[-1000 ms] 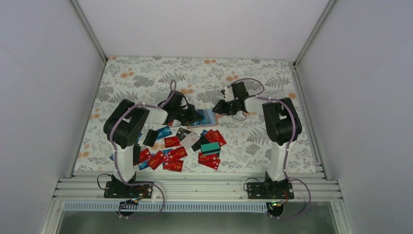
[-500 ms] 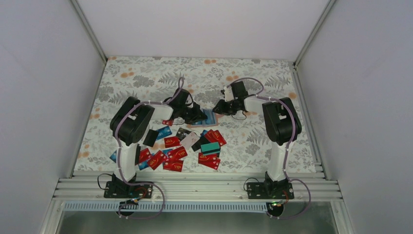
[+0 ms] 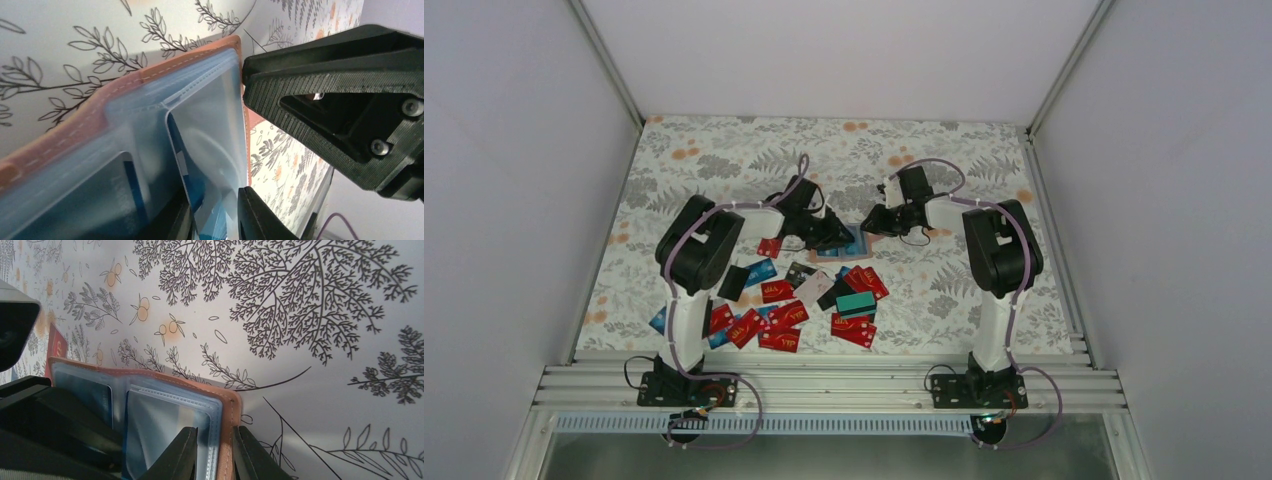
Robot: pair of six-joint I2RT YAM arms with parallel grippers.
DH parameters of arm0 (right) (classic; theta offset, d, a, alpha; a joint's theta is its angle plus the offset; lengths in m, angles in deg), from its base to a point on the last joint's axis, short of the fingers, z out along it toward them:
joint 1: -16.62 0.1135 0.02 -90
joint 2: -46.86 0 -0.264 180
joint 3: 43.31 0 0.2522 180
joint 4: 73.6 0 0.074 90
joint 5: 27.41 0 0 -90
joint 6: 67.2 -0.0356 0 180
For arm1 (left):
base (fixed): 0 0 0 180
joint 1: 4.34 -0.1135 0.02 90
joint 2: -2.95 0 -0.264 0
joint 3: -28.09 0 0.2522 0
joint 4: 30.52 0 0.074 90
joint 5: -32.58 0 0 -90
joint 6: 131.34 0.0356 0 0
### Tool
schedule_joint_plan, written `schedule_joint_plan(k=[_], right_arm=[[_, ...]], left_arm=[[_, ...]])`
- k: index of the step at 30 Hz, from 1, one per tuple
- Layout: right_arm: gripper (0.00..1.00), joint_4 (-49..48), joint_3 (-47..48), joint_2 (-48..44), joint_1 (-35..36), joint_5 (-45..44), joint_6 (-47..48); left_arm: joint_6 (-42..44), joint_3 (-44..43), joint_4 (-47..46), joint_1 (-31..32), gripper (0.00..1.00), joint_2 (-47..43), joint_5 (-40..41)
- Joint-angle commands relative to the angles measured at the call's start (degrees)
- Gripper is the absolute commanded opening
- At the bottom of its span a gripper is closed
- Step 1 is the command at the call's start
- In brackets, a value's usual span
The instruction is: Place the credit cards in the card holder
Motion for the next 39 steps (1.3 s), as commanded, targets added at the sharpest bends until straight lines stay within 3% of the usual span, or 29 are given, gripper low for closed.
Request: schedule_joint_plan(k=[1,5,9,21,27,32,39], right_arm=[[0.21,5.1,0.3,0.8,1.5,0.2,0.8],[0.21,5.9,1.6,0.3,1.5,0.0,1.0],[0.21,6.8,3.0,-0.2,1.5,-0.1,1.1],[0.22,7.8,4.5,-3.0,1.6,0.6,0.9],[0.22,6.7,1.1,-6.5,1.7,2.1,0.0],[0.22,5.4,-1.9,-9.6,2.7,4.1,-1.2],[0.22,3.5,-3.1,-9.4,5.4,6.5,-2.8]], left_arm=[[2.7,0.1,4.8,0.7,0.28,0.6,3.3],[4.5,-0.9,8.2,0.7,0.39,-1.3,4.6],[6.5,-2.4,12.9,0.8,0.58,-2.9,6.5],[8.6,-2.1,21.2,0.9,0.99,-11.8,12.4],[13.5,-1.3,26.6,0.2,1.0,-17.2,20.1],[18.8,5.1,23.2,-3.5,1.0,-20.3,19.1],[24.8,6.4,20.5,-7.0,0.99,-17.1,17.1]])
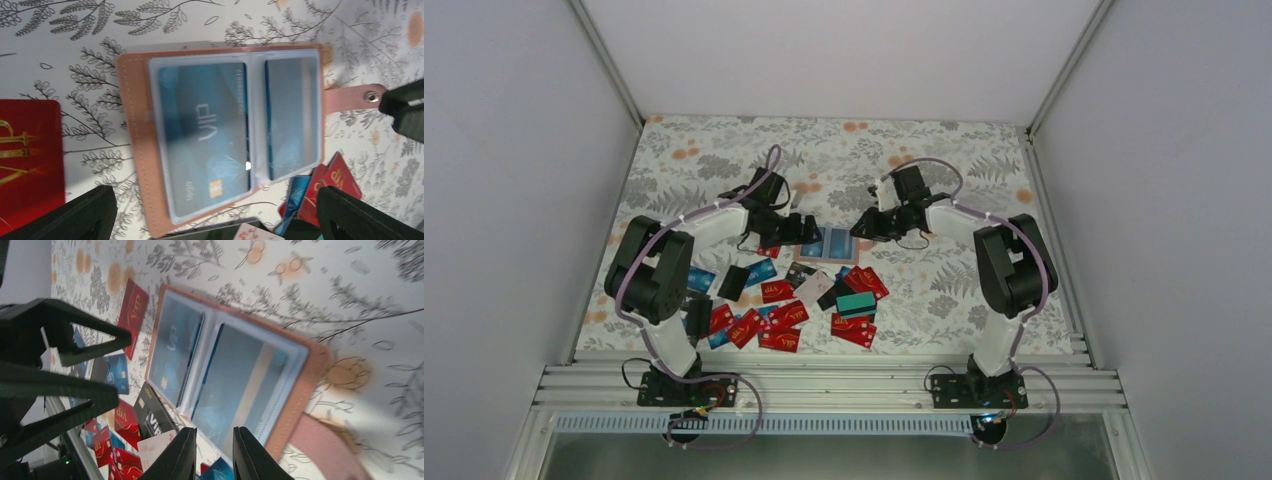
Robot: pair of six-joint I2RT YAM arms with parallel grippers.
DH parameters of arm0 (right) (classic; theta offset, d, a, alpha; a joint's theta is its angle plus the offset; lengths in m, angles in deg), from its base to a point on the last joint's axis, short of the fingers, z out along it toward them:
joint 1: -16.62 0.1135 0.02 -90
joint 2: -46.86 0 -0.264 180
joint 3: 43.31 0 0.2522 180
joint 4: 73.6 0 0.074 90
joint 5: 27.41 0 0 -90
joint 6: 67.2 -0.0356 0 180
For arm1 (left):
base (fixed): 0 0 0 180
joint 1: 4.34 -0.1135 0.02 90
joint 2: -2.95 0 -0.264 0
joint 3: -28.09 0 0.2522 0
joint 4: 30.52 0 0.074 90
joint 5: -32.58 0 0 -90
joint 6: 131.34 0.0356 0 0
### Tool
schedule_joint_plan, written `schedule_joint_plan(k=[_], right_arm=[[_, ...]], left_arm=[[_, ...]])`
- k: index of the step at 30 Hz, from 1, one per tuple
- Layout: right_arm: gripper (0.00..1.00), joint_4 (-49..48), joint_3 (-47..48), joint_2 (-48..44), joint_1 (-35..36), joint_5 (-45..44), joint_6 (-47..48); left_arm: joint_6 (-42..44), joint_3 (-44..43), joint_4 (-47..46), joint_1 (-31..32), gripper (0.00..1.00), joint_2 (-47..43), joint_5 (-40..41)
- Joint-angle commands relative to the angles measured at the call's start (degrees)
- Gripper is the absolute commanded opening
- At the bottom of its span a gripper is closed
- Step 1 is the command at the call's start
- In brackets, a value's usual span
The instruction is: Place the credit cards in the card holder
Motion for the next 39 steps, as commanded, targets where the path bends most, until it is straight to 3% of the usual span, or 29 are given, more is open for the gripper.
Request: schedule_joint_plan(k=[1,21,39], right_arm=[[0.22,-2.1,-0.7,0.3,2.4,1.6,-1.2],[0.2,-1.0,-1.9,8.1,3.9,-5.1,-0.7],[0.18,0.2,-1.0,8.1,4.2,-6.1,-0.6]], left_arm=[[5.2,0.0,-2.1,-1.7,0.98,2.4,-1.2],[7.4,-1.3,-4.4,-2.7,0.94,10.4,-10.4],[4.3,-3.3,-5.1,-2.6,0.92,2.5,-17.0]])
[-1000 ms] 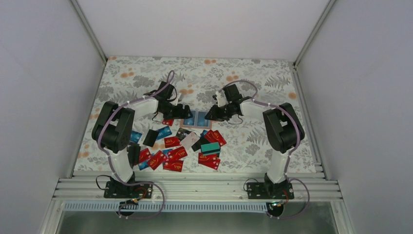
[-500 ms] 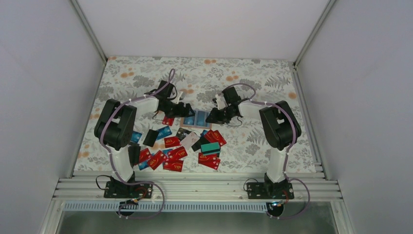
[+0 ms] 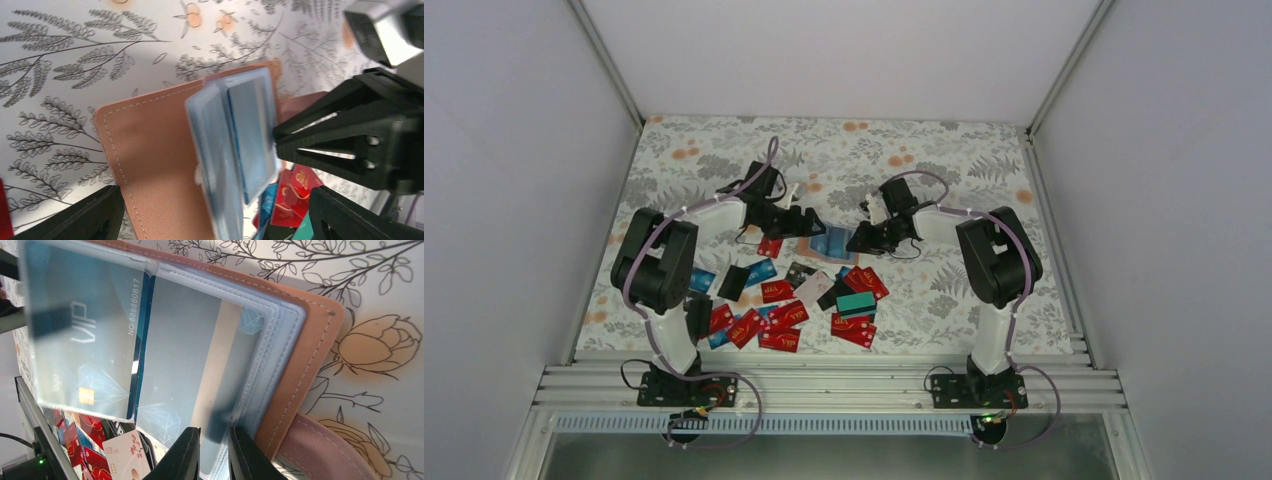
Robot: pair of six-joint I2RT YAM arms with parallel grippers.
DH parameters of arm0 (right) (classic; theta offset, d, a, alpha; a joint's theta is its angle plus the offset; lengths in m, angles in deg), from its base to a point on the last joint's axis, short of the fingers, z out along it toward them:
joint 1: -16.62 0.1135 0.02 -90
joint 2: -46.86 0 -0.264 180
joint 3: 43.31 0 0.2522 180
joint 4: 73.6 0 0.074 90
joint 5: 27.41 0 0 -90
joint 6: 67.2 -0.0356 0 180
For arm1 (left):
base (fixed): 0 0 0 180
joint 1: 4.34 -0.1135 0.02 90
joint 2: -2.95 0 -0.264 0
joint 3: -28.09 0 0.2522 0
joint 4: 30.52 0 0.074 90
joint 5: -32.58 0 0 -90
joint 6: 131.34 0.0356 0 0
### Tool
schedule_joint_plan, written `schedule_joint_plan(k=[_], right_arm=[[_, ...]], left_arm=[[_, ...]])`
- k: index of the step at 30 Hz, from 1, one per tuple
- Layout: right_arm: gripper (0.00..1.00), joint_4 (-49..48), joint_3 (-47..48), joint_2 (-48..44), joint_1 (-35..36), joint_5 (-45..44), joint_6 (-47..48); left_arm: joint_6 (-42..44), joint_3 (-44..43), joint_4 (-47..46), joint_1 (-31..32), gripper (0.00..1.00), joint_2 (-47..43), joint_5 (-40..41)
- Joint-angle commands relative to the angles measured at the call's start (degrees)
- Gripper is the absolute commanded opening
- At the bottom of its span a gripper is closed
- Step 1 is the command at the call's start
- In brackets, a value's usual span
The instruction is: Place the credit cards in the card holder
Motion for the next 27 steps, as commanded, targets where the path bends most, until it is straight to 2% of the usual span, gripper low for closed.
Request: schedule_joint_plan(k=[1,16,27], right_arm=[[0.18,1.6,0.5,2.5,0.9,-4.2,0.5],[0.18,2.9,2.6,1.9,0.9,-4.1,0.5],[0.19,7.5,3.7,-4.7,0.2,-9.1,0.9]], left_arm=[[-1.4,-1.3,-0.3,0.8,0.92,-2.9,-6.3],[-4.0,-3.7,-2.8,2.8,0.91,-1.2,-10.3],[-5.3,-7.0,-2.2,5.9,0.9,1.1,-8.4]])
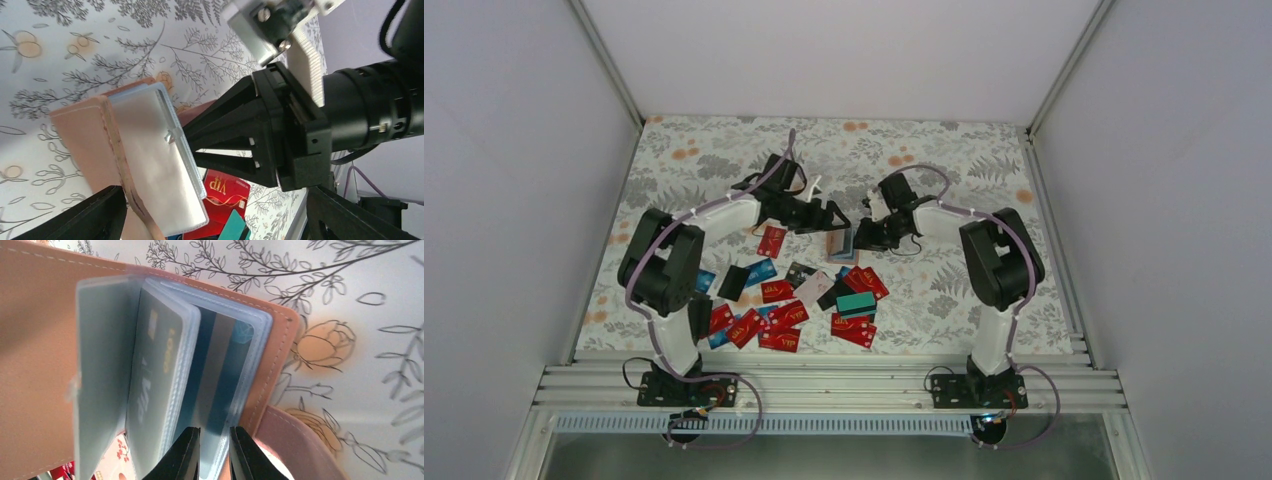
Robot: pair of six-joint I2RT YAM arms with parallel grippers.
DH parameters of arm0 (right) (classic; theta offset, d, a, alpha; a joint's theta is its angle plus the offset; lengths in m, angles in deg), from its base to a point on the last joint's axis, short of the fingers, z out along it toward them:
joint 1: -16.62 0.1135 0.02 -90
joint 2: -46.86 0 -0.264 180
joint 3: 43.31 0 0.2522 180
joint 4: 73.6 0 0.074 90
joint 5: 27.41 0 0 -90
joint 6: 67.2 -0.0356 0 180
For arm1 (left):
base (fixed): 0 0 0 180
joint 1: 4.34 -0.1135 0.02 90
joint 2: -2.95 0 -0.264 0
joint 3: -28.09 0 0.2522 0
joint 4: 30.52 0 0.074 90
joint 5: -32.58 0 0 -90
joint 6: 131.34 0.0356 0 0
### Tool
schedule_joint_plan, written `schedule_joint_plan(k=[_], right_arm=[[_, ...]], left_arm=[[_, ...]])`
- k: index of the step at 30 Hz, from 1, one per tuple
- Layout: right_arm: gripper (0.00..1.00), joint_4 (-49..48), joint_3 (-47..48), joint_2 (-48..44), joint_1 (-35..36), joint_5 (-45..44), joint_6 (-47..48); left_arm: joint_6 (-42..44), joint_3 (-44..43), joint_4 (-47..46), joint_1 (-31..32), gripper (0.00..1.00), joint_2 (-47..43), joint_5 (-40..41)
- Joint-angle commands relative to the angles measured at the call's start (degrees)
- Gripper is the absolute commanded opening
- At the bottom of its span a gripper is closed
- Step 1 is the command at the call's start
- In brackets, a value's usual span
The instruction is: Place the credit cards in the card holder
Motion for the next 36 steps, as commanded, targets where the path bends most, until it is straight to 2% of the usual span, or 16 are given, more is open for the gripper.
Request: schedule_joint_plan(k=[1,11,17,20,25,29,33,36], right_arm=[[0.19,3.1,0.7,-4.8,-0.4,-5.2,0.7],[0.19,3.0,-4.1,-12.7,-2.9,-9.6,-1.0],[0.2,-0.3,-9.4,-17.7,-5.7,-9.7,-2.7],[0.21,-1.6,-11.3,-19.5,-6.6,-8.9,-2.8],[0.21,-3.0,-13.1,-21.3,-7.3,-6.9,-2.3],[0.21,-3.9,-13.3,-21.1,-7.4,-3.9,-1.7],[0.22,-5.5,-13.5,-20.5,-7.4,1.6,-1.0],[0.22,-5.7,-13.1,-19.4,-7.4,3.2,-0.8]], left_arm=[[-0.9,-2.3,0.5,1.3,0.9,2.2,-0.1],[-1.8,-6.7,1.6,4.8,0.89,5.6,1.3],[-4.6,-6.0,-1.6,5.8,0.81,7.2,4.3],[-6.1,-5.2,-4.1,6.2,0.7,8.5,3.5],[-8.1,-4.2,-7.9,6.8,0.61,10.4,3.1],[-10.1,-2.9,-10.4,6.9,0.44,10.7,5.2],[-10.4,-3.5,-8.1,6.9,0.25,11.6,8.0],[-9.2,-4.5,-4.4,7.1,0.16,11.2,10.9]])
